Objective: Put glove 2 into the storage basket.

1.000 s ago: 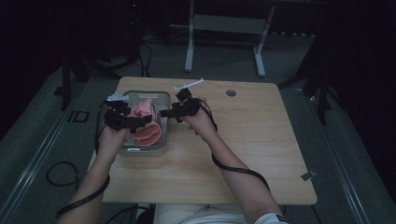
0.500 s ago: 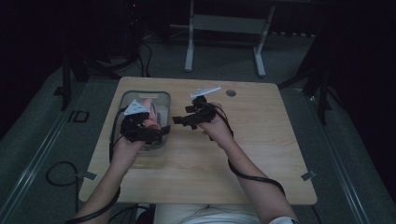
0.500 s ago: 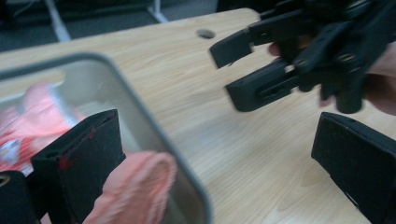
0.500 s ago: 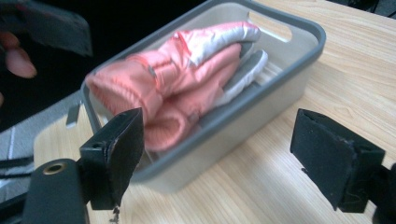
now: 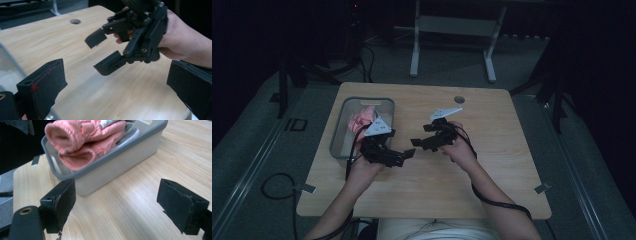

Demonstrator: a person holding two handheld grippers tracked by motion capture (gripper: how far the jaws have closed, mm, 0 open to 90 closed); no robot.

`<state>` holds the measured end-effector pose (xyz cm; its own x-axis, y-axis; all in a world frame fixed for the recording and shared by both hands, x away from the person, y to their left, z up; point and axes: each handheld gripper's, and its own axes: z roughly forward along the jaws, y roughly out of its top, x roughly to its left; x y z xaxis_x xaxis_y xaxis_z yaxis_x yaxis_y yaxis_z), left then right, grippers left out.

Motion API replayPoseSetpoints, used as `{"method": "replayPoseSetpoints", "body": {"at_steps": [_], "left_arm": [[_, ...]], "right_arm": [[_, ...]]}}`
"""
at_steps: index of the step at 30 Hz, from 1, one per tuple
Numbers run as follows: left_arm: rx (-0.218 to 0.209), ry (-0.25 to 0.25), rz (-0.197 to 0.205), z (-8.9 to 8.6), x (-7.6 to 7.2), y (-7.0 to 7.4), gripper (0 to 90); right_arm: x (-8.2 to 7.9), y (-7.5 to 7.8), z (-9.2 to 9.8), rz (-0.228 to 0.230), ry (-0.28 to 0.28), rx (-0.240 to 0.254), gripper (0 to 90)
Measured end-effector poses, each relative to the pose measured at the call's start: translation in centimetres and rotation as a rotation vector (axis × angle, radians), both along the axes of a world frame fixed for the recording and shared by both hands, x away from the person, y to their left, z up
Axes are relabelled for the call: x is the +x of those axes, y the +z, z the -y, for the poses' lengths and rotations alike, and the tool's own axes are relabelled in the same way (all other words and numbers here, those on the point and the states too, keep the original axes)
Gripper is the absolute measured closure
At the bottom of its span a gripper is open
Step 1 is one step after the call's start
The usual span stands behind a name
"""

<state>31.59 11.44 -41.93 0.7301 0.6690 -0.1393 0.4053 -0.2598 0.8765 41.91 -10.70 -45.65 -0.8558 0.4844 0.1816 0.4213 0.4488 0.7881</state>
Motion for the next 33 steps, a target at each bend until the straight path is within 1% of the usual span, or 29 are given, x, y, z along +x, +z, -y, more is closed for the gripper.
{"method": "replayPoseSetpoints", "body": {"at_steps": [4, 6, 7, 9, 10, 11, 12, 13, 15, 16, 19, 21, 22, 23, 24, 25, 27, 28, 30, 32, 33], "left_arm": [[0.040, -0.038, 0.012, 1.6, -0.7, -0.8, 1.7], [0.050, -0.063, 0.013, 2.3, -1.0, -1.4, 1.7], [0.057, -0.071, 0.025, 2.6, -1.1, -1.7, 1.7], [0.071, -0.076, 0.038, 3.1, -1.5, -2.2, 1.7], [0.066, -0.086, 0.039, 3.3, -1.5, -2.4, 1.7], [0.062, -0.101, 0.029, 3.6, -1.6, -2.7, 1.7], [0.074, -0.116, 0.023, 4.0, -1.7, -3.1, 1.7], [0.074, -0.116, 0.023, 4.0, -1.7, -3.1, 1.7], [0.084, -0.126, 0.022, 4.5, -1.9, -3.7, 1.7], [0.091, -0.135, 0.017, 4.7, -2.0, -4.0, 1.7], [0.107, -0.152, 0.017, 5.1, -2.3, -4.9, 1.7], [0.106, -0.159, 0.006, 5.4, -2.3, -5.4, 1.7], [0.106, -0.159, 0.006, 5.4, -2.3, -5.4, 1.7], [0.105, -0.169, 0.002, 5.6, -2.4, -6.0, 1.7], [0.105, -0.169, 0.002, 5.6, -2.4, -6.0, 1.7], [0.118, -0.180, 0.008, 5.9, -2.4, -6.5, 1.7], [0.120, -0.179, 0.006, 6.0, -2.4, -6.9, 1.7], [0.114, -0.179, 0.003, 6.1, -2.4, -7.2, 1.7], [0.119, -0.187, -0.008, 6.2, -2.3, -7.8, 1.7], [0.119, -0.200, -0.005, 6.3, -2.3, -8.3, 1.7], [0.116, -0.205, -0.004, 6.3, -2.3, -8.6, 1.7]], "right_arm": [[-0.5, -0.5, 1.2, 0.014, 0.008, 0.004, 15.3], [-0.6, -0.8, 1.8, 0.014, 0.008, 0.004, 15.5], [-0.7, -1.0, 2.2, 0.023, 0.007, 0.003, 15.7], [-0.9, -1.3, 2.7, 0.023, 0.005, 0.000, 15.7], [-1.0, -1.5, 3.0, 0.021, 0.003, -0.004, 15.7], [-1.1, -1.7, 3.2, 0.023, 0.003, -0.008, 15.7], [-1.2, -2.0, 3.3, 0.022, 0.005, -0.017, 15.7], [-1.2, -2.0, 3.3, 0.022, 0.005, -0.017, 15.7], [-1.5, -2.7, 3.8, 0.015, 0.008, -0.025, 15.7], [-1.7, -3.0, 4.0, 0.020, 0.011, -0.029, 15.7], [-2.2, -4.0, 4.4, 0.019, 0.015, -0.038, 15.7], [-2.4, -4.5, 4.8, 0.015, 0.010, -0.047, 15.8], [-2.4, -4.5, 4.8, 0.015, 0.010, -0.047, 15.8], [-2.5, -4.8, 5.0, 0.014, 0.007, -0.046, 15.8], [-2.7, -5.4, 5.4, 0.007, 0.008, -0.048, 15.8], [-2.8, -5.6, 5.5, 0.009, 0.007, -0.053, 15.8], [-3.0, -5.9, 5.7, 0.008, 0.009, -0.057, 16.0], [-3.1, -6.1, 5.8, 0.013, 0.006, -0.058, 17.2], [-3.3, -6.4, 6.0, 0.028, -0.002, -0.055, 17.5], [-3.5, -6.6, 6.1, 0.027, -0.006, -0.047, 17.4], [-3.5, -6.7, 6.2, 0.029, -0.007, -0.054, 17.4]]}}
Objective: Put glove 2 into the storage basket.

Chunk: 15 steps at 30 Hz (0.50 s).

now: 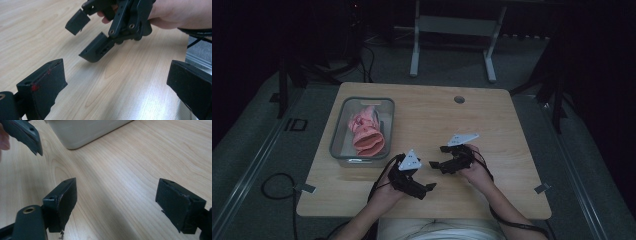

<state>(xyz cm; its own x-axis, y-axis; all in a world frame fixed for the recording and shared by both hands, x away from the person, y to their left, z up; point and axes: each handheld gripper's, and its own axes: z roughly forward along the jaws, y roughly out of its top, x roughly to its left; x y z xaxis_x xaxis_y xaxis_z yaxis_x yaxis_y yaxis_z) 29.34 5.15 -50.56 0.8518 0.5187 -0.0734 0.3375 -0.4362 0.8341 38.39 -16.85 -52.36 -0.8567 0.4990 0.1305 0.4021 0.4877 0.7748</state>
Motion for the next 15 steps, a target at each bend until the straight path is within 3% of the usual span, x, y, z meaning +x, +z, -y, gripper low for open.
{"method": "replayPoseSetpoints", "body": {"at_steps": [15], "left_arm": [[0.009, -0.021, -0.018, 0.5, 0.0, -2.9, 1.7]], "right_arm": [[-0.9, -1.3, 1.7, 0.013, -0.020, -0.014, 17.3]]}}
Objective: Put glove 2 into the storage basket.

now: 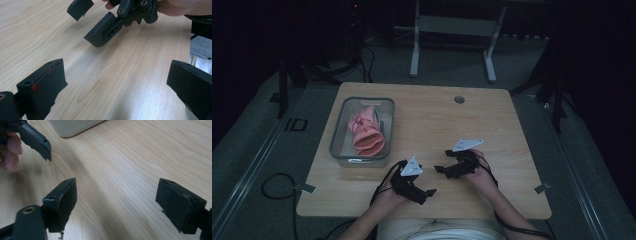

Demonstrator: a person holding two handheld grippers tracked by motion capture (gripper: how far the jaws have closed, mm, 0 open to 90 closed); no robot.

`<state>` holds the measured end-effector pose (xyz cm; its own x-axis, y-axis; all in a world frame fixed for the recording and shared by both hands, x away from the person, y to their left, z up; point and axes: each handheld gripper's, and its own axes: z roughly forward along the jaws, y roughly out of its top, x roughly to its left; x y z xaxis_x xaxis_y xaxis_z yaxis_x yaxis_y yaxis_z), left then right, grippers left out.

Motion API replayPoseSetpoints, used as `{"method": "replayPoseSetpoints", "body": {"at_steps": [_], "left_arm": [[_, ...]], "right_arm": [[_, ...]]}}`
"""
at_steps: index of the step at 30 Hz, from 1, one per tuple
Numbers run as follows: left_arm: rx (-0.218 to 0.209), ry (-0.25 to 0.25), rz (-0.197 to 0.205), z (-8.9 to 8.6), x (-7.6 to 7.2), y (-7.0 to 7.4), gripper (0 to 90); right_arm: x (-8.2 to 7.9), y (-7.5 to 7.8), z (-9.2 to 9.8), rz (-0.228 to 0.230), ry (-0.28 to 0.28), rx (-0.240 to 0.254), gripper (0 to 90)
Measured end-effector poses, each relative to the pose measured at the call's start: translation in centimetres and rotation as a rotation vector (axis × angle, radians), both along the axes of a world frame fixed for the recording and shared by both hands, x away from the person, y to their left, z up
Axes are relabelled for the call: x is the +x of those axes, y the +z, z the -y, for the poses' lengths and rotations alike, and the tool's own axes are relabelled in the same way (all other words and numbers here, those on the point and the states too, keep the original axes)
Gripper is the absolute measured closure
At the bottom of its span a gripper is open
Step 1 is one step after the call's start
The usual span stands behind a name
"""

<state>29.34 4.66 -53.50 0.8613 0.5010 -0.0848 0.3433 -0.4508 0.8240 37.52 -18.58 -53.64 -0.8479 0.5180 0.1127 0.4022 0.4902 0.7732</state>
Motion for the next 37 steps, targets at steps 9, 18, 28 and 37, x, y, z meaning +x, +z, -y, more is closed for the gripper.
{"method": "replayPoseSetpoints", "body": {"at_steps": [9, 18, 28, 37], "left_arm": [[0.040, 0.000, 0.002, 0.5, -0.2, -1.2, 1.7], [0.067, -0.003, 0.038, 0.9, -0.4, -2.0, 1.7], [0.055, -0.017, 0.071, 0.8, -0.6, -2.0, 1.7], [0.047, -0.013, 0.070, 0.7, -0.7, -2.0, 1.8]], "right_arm": [[-1.0, -0.5, 1.2, 0.021, -0.013, 0.004, 16.8], [-1.3, -1.3, 2.6, 0.007, -0.047, 0.013, 16.8], [-1.3, -2.3, 3.1, -0.018, -0.059, 0.003, 16.4], [-1.2, -2.4, 3.2, -0.004, -0.066, 0.002, 16.4]]}}
